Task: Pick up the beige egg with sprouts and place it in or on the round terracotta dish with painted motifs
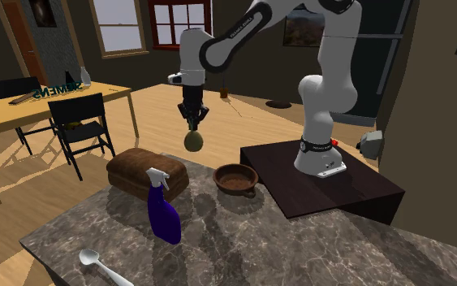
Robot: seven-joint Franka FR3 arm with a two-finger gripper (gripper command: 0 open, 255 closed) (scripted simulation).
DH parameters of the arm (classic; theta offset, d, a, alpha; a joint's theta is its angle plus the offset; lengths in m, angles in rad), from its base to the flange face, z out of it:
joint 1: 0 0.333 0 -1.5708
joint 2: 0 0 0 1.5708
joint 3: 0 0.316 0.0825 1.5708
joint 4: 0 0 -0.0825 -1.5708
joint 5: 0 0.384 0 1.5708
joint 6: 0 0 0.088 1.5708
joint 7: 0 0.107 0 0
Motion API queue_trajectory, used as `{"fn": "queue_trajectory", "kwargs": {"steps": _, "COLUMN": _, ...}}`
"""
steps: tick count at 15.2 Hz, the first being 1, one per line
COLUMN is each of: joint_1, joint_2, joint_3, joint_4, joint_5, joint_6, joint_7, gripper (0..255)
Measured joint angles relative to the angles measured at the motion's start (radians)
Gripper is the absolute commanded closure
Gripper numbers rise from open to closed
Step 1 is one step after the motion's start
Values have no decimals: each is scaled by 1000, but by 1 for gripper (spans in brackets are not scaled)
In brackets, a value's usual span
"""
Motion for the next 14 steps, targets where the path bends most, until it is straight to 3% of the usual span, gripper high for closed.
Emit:
{"fn": "queue_trajectory", "kwargs": {"steps": 7, "joint_1": 24, "joint_2": -224, "joint_3": 72, "joint_4": -187, "joint_5": -63, "joint_6": -25, "joint_7": 144, "gripper": 255}}
{"fn": "queue_trajectory", "kwargs": {"steps": 14, "joint_1": 55, "joint_2": -470, "joint_3": 177, "joint_4": -373, "joint_5": -67, "joint_6": -78, "joint_7": 289, "gripper": 255}}
